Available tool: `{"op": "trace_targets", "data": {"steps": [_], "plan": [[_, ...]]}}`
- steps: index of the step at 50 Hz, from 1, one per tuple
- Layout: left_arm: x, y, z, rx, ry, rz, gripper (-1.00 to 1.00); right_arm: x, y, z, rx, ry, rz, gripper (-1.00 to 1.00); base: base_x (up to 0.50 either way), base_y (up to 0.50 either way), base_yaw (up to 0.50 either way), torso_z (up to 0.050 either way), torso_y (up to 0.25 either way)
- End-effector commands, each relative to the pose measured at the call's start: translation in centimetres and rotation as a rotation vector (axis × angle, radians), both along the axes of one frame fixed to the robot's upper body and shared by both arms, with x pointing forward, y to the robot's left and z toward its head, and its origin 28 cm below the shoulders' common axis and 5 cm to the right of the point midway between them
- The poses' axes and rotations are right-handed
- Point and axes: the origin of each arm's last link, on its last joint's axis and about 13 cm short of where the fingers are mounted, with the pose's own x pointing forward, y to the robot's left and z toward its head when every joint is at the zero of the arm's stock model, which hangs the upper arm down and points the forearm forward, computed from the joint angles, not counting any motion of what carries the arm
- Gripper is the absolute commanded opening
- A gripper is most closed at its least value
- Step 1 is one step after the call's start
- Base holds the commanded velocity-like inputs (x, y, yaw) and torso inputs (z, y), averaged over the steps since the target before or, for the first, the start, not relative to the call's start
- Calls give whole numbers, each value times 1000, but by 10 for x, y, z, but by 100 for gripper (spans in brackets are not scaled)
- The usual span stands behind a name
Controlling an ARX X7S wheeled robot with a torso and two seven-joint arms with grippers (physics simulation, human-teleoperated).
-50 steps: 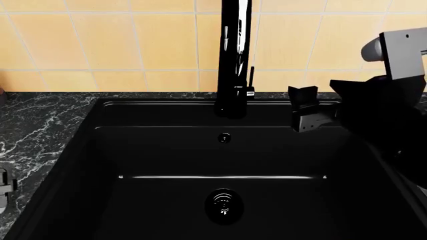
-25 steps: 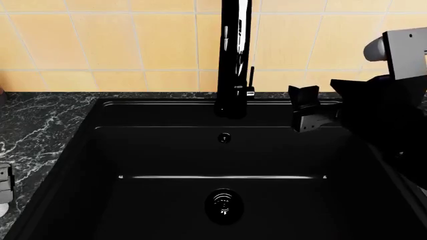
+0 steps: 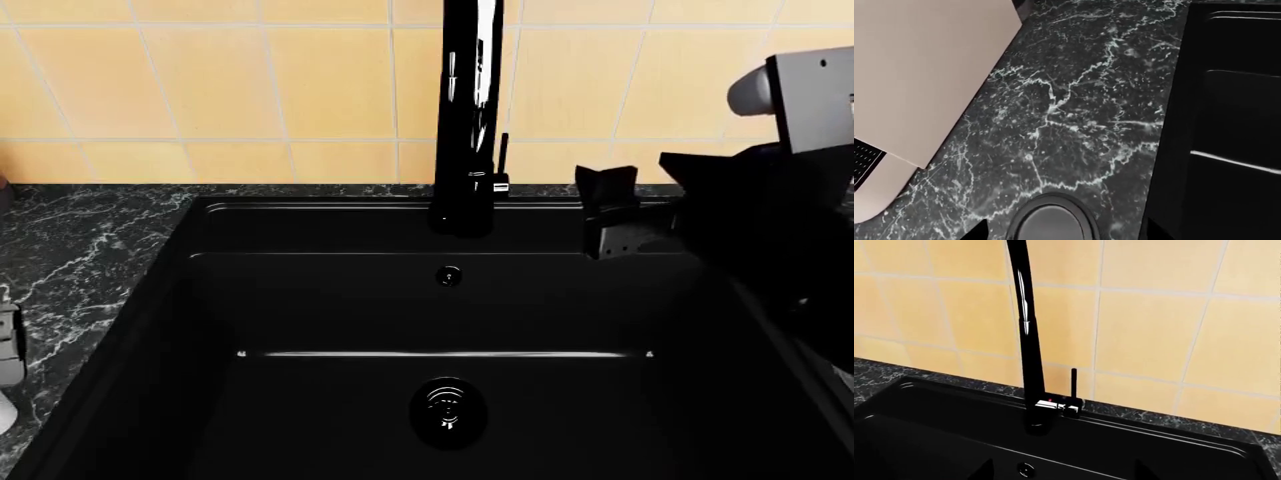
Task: Pick the cup and bowl from the sink and place them on the counter for drying.
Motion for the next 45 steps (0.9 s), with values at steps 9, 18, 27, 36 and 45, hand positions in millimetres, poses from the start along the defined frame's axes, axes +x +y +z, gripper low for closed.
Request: {"op": "trace_targets", "data": {"steps": [9,18,27,36,45], "plan": [[0,-23,36,13,-109,-113,100,-2,-1,2,4,-11,-7,100,0,0,0,0,0],[7,-42,53,15,-180,-267,100,-2,-3,2,-18,-31,-29,100,0,0,0,0,0],[25,-57,62,-11,-238,-353,100,-2,-5,3,-30,-43,-47,100,0,0,0,0,0],[36,-66,67,-45,-275,-430,100,0,-7,4,-31,-50,-66,100,0,0,0,0,0],[48,-74,70,-76,-304,-455,100,1,-8,6,-27,-59,-79,100,0,0,0,0,0]]}}
